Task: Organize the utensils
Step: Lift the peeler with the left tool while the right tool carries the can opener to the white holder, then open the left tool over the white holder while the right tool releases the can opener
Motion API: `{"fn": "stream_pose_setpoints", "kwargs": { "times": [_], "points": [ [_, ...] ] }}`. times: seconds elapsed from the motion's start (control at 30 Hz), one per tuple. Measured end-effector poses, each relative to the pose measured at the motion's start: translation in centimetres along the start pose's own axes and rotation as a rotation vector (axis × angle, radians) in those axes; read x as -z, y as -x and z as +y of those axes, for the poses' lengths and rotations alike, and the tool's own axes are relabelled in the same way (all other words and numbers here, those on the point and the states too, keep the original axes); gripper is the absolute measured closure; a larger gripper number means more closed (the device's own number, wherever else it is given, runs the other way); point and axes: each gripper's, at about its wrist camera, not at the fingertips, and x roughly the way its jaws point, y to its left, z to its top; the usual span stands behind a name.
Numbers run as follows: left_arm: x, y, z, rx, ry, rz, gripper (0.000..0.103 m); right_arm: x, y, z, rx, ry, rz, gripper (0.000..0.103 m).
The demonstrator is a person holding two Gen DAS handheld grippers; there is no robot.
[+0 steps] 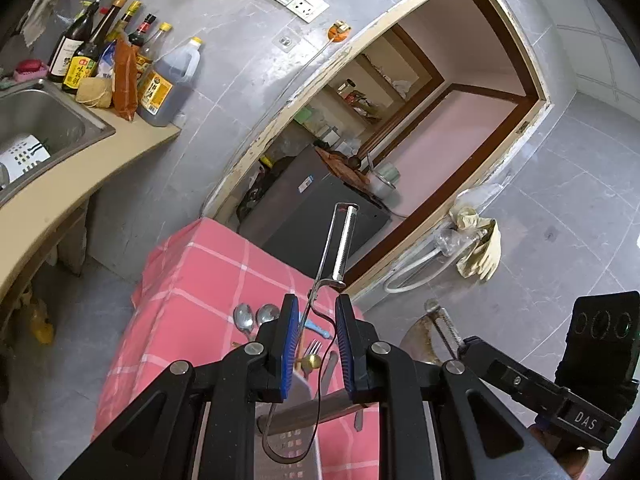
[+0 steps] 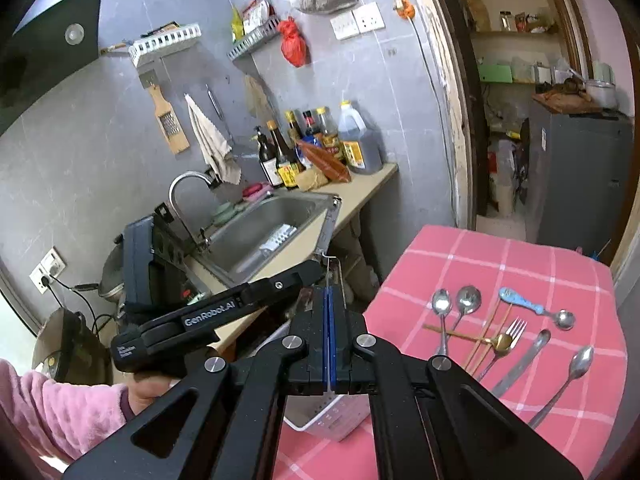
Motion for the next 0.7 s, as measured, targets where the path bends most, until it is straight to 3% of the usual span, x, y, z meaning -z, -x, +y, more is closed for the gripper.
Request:
{"fn": "stream_pose_setpoints", "kwargs": {
  "times": [0.43,0.7],
  "points": [
    [1.5,0.6,1.4,-0.032,0.011,0.034,0.086,1.3,-1.7,-0.7,0.005,-0.030,0.049,0.102],
    [1.6,1.7,0.4,-0.072,-0.037,0.030,0.083,2.8,0.1,-1.6,0.112,-0.061,-0.009,0.099]
  ]
}}
